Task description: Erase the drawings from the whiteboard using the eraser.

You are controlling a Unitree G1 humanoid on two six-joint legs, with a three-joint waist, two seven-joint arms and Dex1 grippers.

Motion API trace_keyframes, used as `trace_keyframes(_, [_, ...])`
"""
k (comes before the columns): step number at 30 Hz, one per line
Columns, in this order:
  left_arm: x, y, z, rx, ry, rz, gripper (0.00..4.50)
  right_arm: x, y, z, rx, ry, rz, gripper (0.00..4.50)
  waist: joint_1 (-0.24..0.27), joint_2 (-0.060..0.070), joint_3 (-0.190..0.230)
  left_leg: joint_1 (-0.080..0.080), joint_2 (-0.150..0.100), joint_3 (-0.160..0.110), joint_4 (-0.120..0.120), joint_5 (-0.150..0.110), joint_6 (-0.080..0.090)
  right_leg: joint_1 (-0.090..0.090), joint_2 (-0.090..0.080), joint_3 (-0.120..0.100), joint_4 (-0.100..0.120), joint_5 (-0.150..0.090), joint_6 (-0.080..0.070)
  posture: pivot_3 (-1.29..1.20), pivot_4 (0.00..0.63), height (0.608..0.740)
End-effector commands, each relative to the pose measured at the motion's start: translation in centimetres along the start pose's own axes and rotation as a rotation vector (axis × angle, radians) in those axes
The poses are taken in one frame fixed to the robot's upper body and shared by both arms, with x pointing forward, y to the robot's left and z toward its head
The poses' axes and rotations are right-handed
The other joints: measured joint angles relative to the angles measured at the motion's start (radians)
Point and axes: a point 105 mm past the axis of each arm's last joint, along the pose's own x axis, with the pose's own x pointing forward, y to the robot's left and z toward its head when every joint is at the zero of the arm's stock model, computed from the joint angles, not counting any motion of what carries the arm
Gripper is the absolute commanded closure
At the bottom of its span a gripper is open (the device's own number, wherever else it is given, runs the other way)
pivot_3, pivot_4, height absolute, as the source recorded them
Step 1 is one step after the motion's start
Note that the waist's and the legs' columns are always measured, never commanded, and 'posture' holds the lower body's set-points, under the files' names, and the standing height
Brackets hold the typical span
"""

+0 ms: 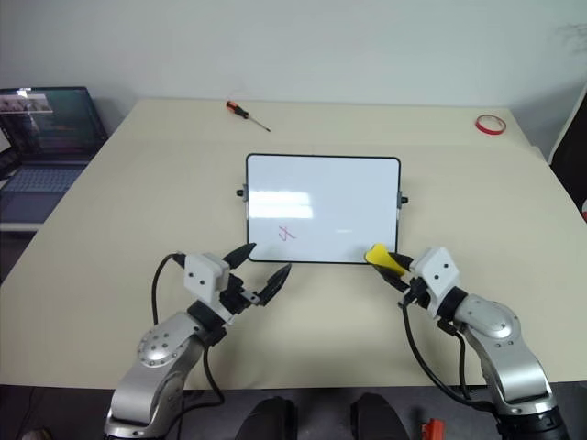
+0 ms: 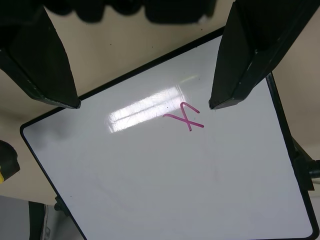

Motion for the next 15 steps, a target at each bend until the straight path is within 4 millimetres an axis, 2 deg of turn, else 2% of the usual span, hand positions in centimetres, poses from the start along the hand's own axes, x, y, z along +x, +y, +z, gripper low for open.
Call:
trace_keyframes(1, [0.1,-0.3,1.1,0.014,-0.044,-0.003,0.00,0.3,-0.1,1.3,-0.036,-0.052,0.002,3.52,0.000,0.000,0.000,0.000,0.000,0.000,0.000,0.000,0.000,0.000,0.000,0.000,0.000,0.000,0.000,0.00,0.150,0.740])
trace_keyframes(9, [-0.1,-0.1,1.1,0.018,-0.043,0.002,0.00,1.1,-0.8,1.8,-0.067,-0.076,-0.027,3.52,0.000,0.000,0.000,0.000,0.000,0.000,0.000,0.000,0.000,0.000,0.000,0.000,0.001,0.000,0.000,0.00,0.150,0.740])
trace_keyframes(15, [0.0,-0.3,1.0,0.015,-0.043,0.002,0.00,4.6,-1.0,3.3,-0.147,-0.147,-0.038,3.52,-0.004,0.000,0.000,0.003,0.000,0.002,0.001,0.000,0.000,0.000,0.000,0.002,0.004,0.000,0.000,0.00,0.150,0.740])
